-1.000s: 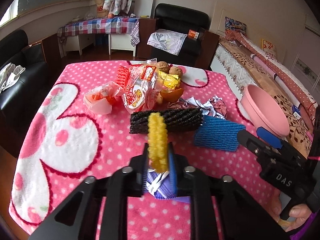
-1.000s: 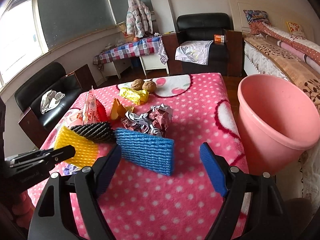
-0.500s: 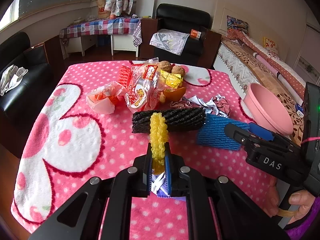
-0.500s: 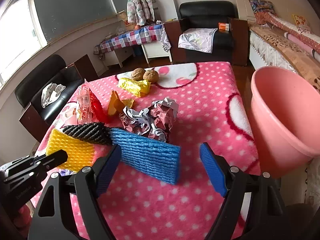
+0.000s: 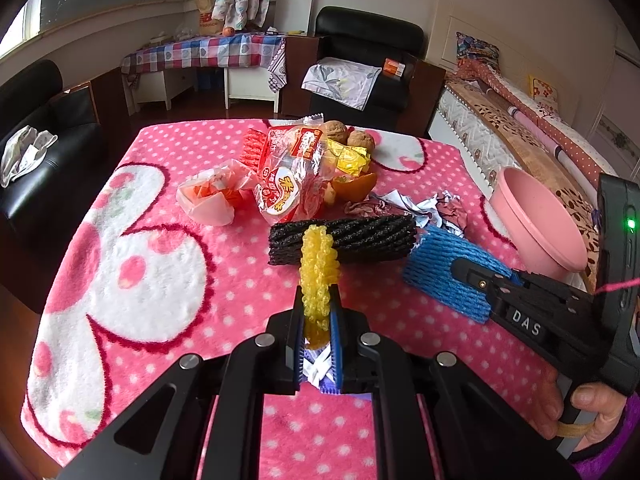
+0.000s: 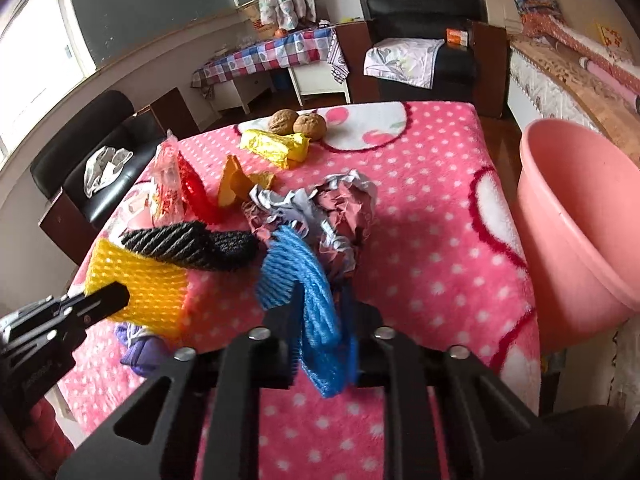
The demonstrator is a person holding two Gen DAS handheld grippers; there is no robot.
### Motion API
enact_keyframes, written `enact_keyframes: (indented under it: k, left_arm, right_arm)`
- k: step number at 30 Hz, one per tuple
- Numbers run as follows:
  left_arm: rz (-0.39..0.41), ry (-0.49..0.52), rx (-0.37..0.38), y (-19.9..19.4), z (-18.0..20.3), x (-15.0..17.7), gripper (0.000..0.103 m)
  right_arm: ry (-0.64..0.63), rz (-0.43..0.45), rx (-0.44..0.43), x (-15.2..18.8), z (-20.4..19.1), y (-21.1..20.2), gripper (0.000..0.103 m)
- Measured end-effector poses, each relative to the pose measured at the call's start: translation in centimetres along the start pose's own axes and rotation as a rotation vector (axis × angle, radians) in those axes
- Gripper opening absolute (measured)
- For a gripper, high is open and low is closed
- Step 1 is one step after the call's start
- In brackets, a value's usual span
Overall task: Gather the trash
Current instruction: 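Carry the yellow mesh in the left tool and blue mesh in the right tool over the pink bucket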
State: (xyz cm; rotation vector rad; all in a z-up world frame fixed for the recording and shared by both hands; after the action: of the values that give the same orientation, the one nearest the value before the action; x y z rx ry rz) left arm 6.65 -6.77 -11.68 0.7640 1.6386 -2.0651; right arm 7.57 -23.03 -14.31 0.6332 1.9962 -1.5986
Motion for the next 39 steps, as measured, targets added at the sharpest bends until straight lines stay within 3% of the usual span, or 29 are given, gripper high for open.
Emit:
enact_keyframes:
  k: [8,22,39]
  left_arm:
    - [0.012,0.003,0.002,-0.4,0.0,-0.3,0.009]
    - [0.089,0.024,0.092,-3.7,2.3,-2.0,0.009]
    - [0.153,0.111,0.194,-4.6,8.9,-5.3,0.009]
  right_arm:
    - [-0.024,0.045,0.013,0.1,-0.5,-2.4,0.014]
    - [0.055,0.145,0.033,-1.1,1.8,-6.9,0.014]
    - [0.146,0.28,0.286,-3.1,9.5,-11.8,0.014]
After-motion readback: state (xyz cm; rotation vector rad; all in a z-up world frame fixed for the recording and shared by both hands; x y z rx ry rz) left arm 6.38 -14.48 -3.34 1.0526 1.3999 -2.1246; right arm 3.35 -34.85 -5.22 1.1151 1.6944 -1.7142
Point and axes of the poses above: each gripper's, at about its wrist camera, not at the fingertips, and y roughly the way its jaws point, z to its right, x to its underside, the point moved 8 cm from there along y, roughly the way its jaws point, and after that the axes turned 4 degrees about -y, right-handed, at the moved point
